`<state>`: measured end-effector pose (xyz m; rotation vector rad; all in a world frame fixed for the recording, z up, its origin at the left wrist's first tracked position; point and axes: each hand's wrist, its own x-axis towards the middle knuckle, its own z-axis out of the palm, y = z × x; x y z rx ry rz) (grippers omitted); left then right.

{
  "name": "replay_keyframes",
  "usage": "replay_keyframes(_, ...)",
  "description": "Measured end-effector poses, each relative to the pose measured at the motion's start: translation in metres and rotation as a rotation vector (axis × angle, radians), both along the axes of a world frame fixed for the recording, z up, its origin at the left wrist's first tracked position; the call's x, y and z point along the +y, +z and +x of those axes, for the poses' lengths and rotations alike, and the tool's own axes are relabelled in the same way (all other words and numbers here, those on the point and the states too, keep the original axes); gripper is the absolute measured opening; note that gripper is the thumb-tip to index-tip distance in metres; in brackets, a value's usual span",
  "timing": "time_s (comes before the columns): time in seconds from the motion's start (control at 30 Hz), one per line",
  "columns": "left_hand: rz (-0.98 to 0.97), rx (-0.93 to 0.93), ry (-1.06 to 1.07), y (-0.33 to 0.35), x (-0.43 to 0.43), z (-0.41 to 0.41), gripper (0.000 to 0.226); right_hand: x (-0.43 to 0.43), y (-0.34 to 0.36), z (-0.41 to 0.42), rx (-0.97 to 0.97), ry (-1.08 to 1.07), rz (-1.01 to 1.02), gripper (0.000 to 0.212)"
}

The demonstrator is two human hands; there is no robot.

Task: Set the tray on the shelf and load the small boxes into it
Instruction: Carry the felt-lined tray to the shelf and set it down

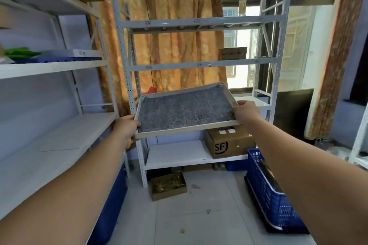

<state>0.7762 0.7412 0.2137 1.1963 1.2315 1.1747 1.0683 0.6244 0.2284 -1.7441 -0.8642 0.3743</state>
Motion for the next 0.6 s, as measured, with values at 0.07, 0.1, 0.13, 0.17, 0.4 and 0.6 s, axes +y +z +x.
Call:
replay_keyframes(0.07, 0.014, 0.006, 0.009, 0.001, 0.015, 0.016, 0.045, 0.018, 0.0, 0.017, -0.005, 0.004, -0.002, 0.032)
replay_keyframes(0.1, 0.015, 0.01, 0.012, 0.001, 0.022, 0.023, 0.046, 0.025, 0.0, 0.023, -0.008, 0.005, -0.006, 0.032)
replay_keyframes(0.13, 0.014, 0.012, 0.013, 0.001, 0.03, 0.029, 0.047, 0.032, -0.001, 0.028, -0.011, 0.005, -0.008, 0.032)
replay_keyframes(0.17, 0.014, 0.017, 0.013, 0.002, 0.038, 0.035, 0.047, 0.039, -0.002, 0.033, -0.01, 0.003, -0.009, 0.033)
replay_keyframes(0.4, -0.007, 0.03, 0.003, -0.002, 0.098, 0.063, 0.049, 0.099, -0.01, 0.062, -0.041, -0.021, -0.048, 0.035)
replay_keyframes(0.6, 0.028, -0.005, -0.047, -0.002, 0.17, 0.086, 0.048, 0.167, -0.009, 0.08, -0.063, -0.043, -0.054, 0.034)
